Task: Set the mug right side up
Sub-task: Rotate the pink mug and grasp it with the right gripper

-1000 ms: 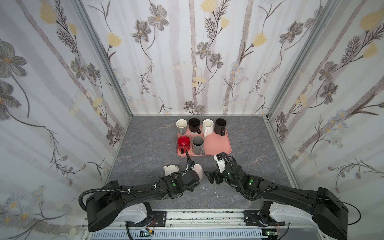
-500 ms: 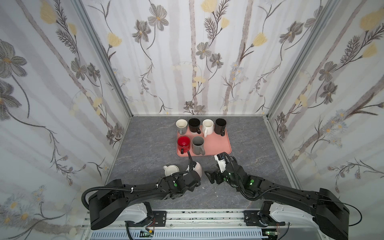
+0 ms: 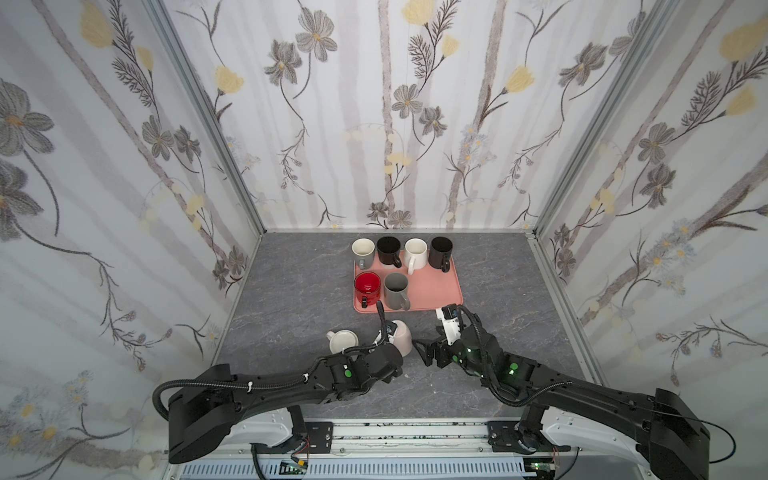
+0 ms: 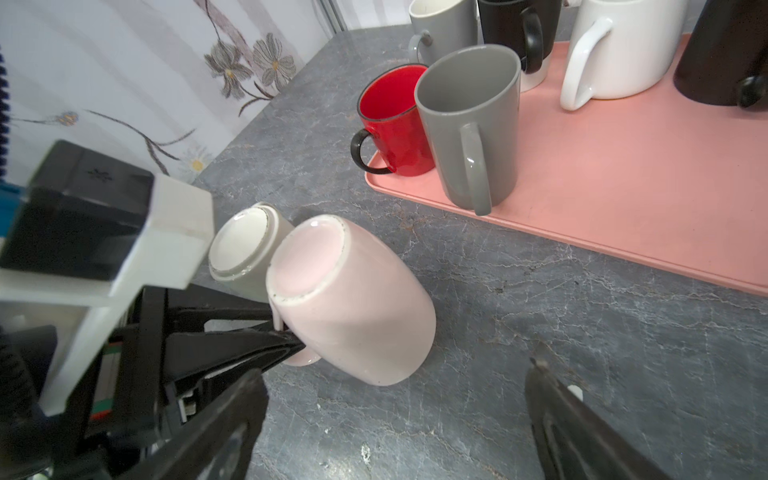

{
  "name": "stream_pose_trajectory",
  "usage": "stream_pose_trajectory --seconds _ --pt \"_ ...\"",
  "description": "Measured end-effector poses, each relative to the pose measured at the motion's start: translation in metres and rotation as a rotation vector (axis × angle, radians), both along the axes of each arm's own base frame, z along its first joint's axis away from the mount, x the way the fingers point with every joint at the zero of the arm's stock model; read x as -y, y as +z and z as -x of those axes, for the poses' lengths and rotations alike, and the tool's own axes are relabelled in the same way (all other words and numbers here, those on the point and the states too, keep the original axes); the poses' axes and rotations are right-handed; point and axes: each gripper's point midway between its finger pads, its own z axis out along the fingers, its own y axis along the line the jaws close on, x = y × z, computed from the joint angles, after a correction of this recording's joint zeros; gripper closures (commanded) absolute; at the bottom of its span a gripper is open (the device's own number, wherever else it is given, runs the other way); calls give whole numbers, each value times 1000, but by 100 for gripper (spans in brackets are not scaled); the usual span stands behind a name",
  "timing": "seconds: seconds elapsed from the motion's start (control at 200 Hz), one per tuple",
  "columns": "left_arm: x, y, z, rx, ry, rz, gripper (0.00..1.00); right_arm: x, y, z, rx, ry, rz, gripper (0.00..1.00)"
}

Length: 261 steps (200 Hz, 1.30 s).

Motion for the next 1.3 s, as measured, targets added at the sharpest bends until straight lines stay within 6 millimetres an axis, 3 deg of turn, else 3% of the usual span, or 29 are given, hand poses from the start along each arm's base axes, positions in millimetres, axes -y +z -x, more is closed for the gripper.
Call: stream_pose_trajectory --seconds 0.285,0.5,0.654,1.019,1.304 --pt "-5 59 -18 99 73 244 100 7 42 7 75 -1 -186 3" --pt "-19 107 -33 175 135 470 100 -1 70 17 100 56 -339 7" --pt "-23 139 -34 230 129 642 100 -13 78 22 79 110 -440 12" --pt "-14 177 -20 256 15 935 100 -43 117 43 69 292 -708 22" --pt "-4 205 -4 255 -110 1089 100 -52 138 45 70 345 -829 35"
